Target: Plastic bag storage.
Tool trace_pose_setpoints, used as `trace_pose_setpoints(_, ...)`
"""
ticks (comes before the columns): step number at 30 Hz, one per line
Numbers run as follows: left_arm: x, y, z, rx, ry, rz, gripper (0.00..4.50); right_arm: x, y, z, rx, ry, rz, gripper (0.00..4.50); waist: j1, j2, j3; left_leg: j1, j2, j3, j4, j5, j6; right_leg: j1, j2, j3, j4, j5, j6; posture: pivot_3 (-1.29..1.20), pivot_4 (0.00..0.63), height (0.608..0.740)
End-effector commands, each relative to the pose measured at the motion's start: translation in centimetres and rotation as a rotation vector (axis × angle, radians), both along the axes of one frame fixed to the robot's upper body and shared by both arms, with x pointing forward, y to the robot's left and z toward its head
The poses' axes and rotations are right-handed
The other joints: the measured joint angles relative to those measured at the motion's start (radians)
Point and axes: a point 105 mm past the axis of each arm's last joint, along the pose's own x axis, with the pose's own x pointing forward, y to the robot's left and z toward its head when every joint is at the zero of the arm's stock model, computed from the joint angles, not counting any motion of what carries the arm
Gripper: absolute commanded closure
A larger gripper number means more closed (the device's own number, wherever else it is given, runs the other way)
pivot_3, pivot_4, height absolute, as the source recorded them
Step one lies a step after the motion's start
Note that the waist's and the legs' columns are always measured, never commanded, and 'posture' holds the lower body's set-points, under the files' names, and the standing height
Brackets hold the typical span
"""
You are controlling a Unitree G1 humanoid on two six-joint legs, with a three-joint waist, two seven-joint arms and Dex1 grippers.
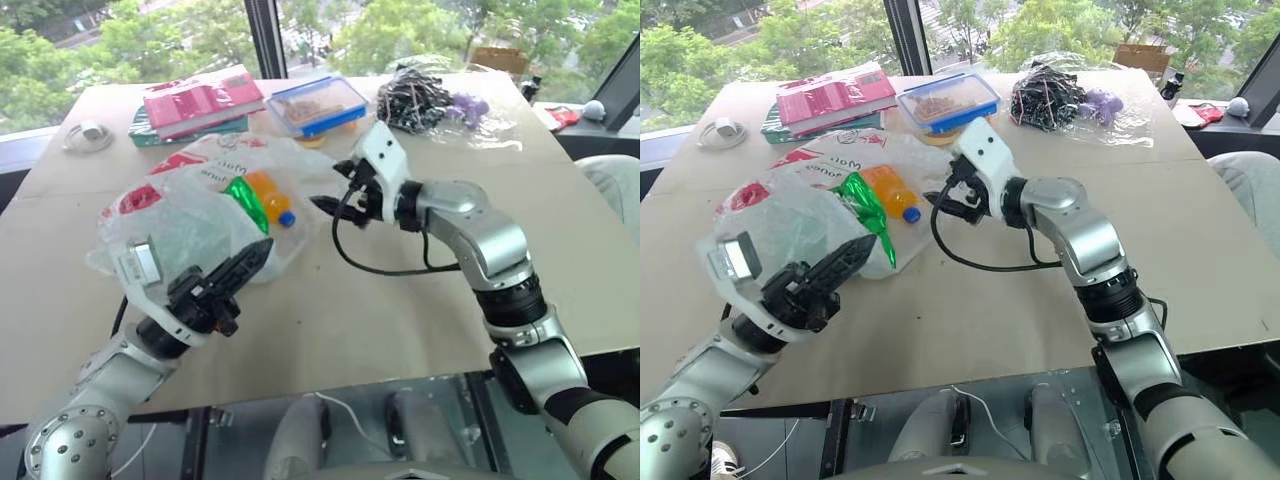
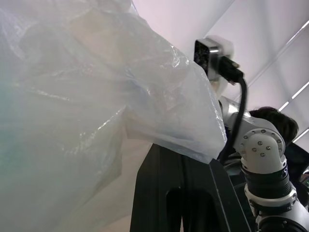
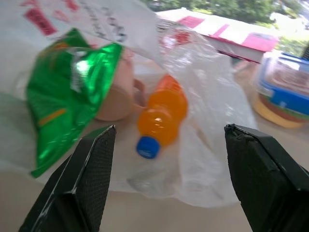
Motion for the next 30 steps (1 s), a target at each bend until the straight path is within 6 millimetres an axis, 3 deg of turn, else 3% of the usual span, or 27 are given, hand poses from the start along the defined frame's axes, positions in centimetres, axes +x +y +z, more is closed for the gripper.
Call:
trace_pose_setpoints(1,0.0,-0.6,0.5,0.008,-0.021,-0.017,4.50,2.4,0.2,0.0,0.040,0.035,-0.068,0.89,0.001,0.000,0.000,-0.001,0.000,0.001,0.000,0.000,0.000,0.000,0.000,0.001,0.000,0.000,0.000,0.00,0.150,0.740)
trace_pose_setpoints(8,-0.5,-0.8,0.7,0.022,-0.030,0.001,4.50,5.5,0.3,-1.1,0.033,0.053,-0.117,0.89,0.002,0.000,0.000,-0.002,-0.001,0.001,0.000,0.000,0.000,0.000,-0.001,0.001,-0.002,0.002,0.004,0.00,0.150,0.740)
trace_pose_setpoints(14,-0.8,-0.7,0.9,0.024,-0.035,0.033,4.50,5.6,-1.3,1.4,0.076,-0.024,-0.115,0.89,0.005,0.001,0.000,-0.002,0.000,0.000,0.000,0.000,0.000,0.000,-0.002,0.001,-0.002,0.002,0.004,0.00,0.150,0.740)
trace_pose_setpoints(17,-1.0,-1.1,0.9,0.024,-0.028,0.024,4.50,5.9,-1.7,1.0,0.054,-0.038,-0.125,0.89,0.004,0.001,0.000,-0.002,0.000,0.000,0.000,0.000,0.000,0.000,-0.002,0.000,-0.002,0.002,0.004,0.00,0.150,0.740)
trace_pose_setpoints(26,-0.7,-1.4,1.6,0.026,-0.043,0.028,4.50,5.9,0.9,-0.4,0.061,-0.001,-0.018,0.89,0.001,0.001,0.001,-0.002,0.000,0.001,0.000,0.000,0.000,0.000,0.000,0.001,-0.002,0.002,0.004,0.00,0.150,0.740)
trace_pose_setpoints(30,-0.7,-1.4,2.0,0.021,-0.047,0.039,4.50,5.3,1.3,0.5,0.166,0.063,0.075,2.10,0.004,0.001,0.001,-0.002,0.000,0.000,0.000,0.000,0.000,0.000,-0.001,0.001,-0.002,0.002,0.004,0.00,0.150,0.740)
